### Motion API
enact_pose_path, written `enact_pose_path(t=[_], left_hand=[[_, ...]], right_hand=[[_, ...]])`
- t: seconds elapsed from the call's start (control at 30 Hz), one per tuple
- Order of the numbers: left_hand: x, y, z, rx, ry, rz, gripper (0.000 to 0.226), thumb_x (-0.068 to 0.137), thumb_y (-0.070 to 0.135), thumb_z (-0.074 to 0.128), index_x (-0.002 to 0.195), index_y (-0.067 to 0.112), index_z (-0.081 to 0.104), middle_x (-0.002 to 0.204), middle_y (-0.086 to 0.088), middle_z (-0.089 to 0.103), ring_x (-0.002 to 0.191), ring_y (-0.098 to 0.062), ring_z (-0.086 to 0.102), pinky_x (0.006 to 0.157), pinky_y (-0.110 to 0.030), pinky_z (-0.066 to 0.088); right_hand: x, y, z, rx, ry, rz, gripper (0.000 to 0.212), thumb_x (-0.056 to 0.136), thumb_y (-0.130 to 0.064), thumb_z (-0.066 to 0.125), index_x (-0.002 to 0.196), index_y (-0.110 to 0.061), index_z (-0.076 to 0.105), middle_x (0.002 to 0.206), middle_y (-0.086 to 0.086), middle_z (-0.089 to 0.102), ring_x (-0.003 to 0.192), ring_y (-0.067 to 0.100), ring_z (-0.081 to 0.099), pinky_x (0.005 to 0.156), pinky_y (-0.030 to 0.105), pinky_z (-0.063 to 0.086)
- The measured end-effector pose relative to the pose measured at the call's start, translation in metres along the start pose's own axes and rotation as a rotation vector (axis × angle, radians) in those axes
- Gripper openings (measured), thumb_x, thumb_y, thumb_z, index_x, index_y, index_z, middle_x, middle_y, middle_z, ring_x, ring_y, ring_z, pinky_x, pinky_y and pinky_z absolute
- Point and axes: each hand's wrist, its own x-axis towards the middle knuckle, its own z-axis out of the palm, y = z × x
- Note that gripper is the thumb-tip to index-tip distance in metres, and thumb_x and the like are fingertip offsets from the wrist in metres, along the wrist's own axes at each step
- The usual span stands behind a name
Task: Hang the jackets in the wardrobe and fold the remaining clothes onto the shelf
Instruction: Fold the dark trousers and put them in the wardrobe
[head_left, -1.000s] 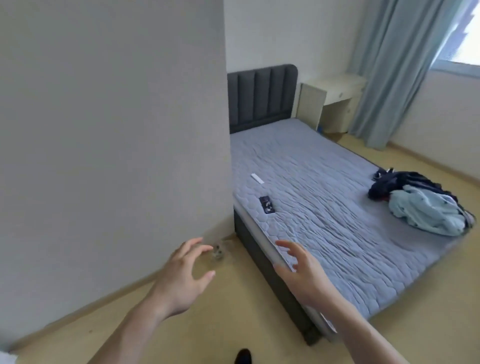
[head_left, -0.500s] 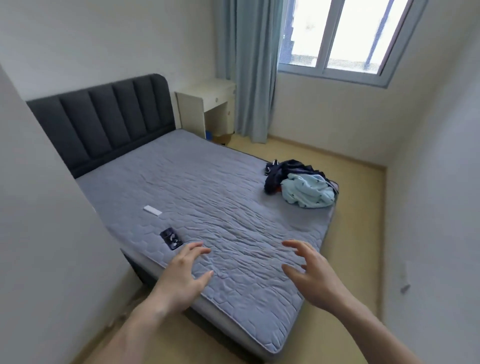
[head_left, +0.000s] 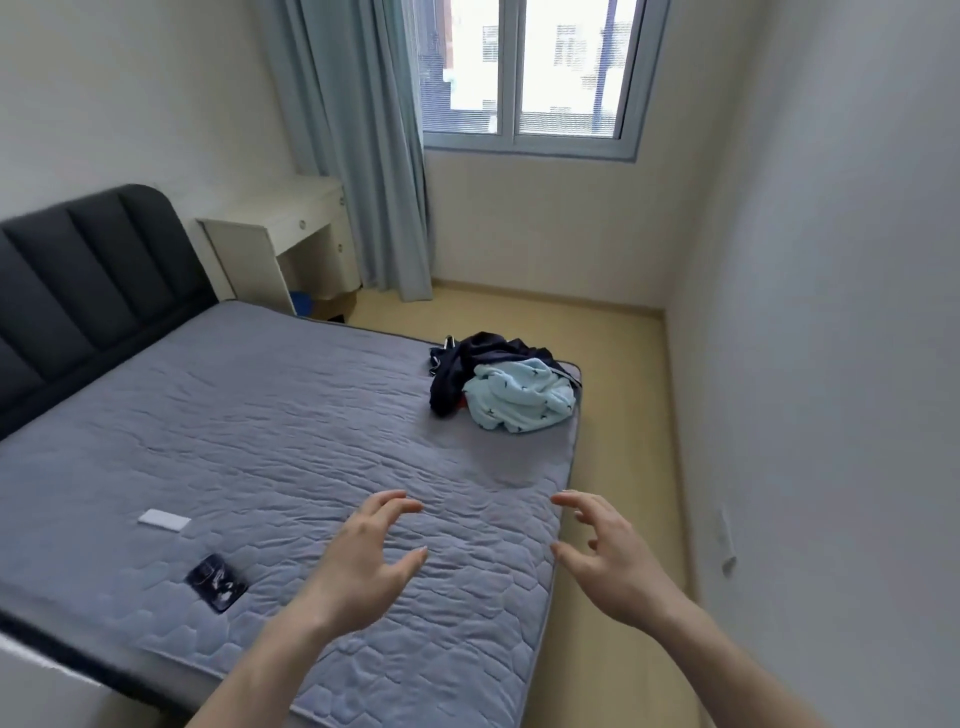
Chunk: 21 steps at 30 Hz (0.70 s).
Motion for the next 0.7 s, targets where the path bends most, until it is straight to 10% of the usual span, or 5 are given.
enact_pose_path(t=[0.7], left_hand=[[0.200, 0.076, 0.068, -0.076, 0.230, -0.368, 0.045, 0.089, 0.033, 0.076, 0.130, 0.034, 0.058, 0.145, 0.014, 0.045, 0.133, -0.008, 0.046, 0.111, -0.028, 0.037]], right_hand=[[0.293, 0.086, -0.137, -0.101, -0.311, -0.167, 0.048, 0.093, -0.030, 0.063, 0.137, -0.044, 0.048, 0.142, -0.027, 0.040, 0.126, -0.002, 0.044, 0.097, 0.018, 0.038]])
